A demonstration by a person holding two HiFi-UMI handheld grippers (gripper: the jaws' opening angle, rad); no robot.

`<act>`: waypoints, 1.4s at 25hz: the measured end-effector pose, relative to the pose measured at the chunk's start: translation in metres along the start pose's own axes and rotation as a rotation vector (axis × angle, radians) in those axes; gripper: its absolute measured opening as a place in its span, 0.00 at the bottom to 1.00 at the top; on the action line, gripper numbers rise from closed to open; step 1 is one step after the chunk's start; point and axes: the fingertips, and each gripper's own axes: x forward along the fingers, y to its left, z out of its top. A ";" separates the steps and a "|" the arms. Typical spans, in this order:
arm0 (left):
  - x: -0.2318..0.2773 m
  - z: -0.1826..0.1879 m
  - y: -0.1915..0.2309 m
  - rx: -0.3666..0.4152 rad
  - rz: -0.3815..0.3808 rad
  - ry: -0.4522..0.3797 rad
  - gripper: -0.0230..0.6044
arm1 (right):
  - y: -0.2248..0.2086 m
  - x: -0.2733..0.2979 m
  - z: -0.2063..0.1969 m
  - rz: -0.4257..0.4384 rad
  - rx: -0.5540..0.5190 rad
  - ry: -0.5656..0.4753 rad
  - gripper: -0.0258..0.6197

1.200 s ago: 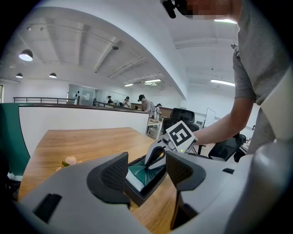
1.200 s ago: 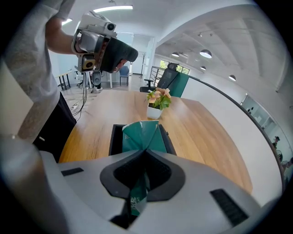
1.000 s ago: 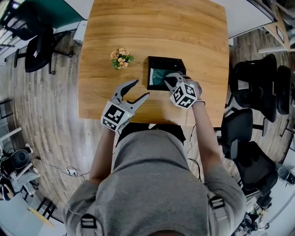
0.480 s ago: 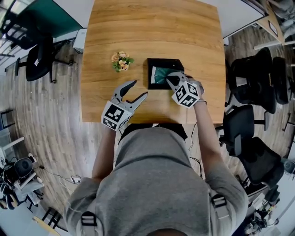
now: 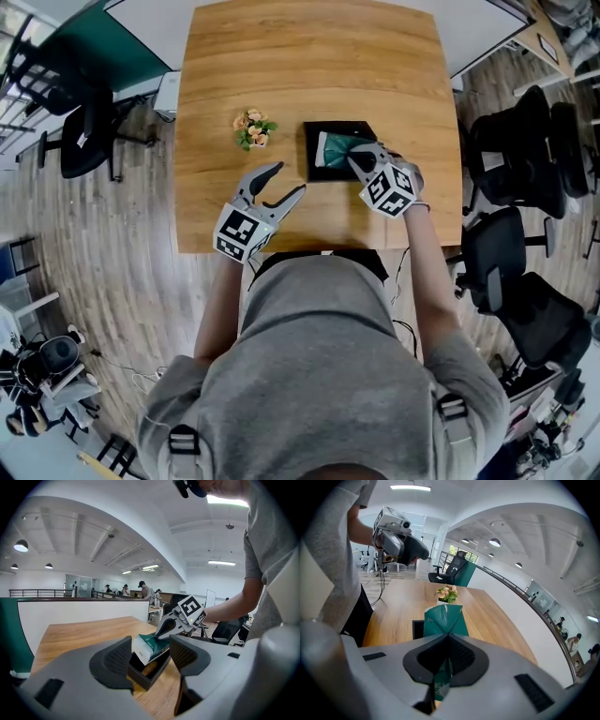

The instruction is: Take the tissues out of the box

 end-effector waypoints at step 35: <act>-0.007 0.000 -0.002 0.020 -0.016 0.008 0.46 | 0.004 -0.019 0.002 -0.052 0.078 -0.035 0.05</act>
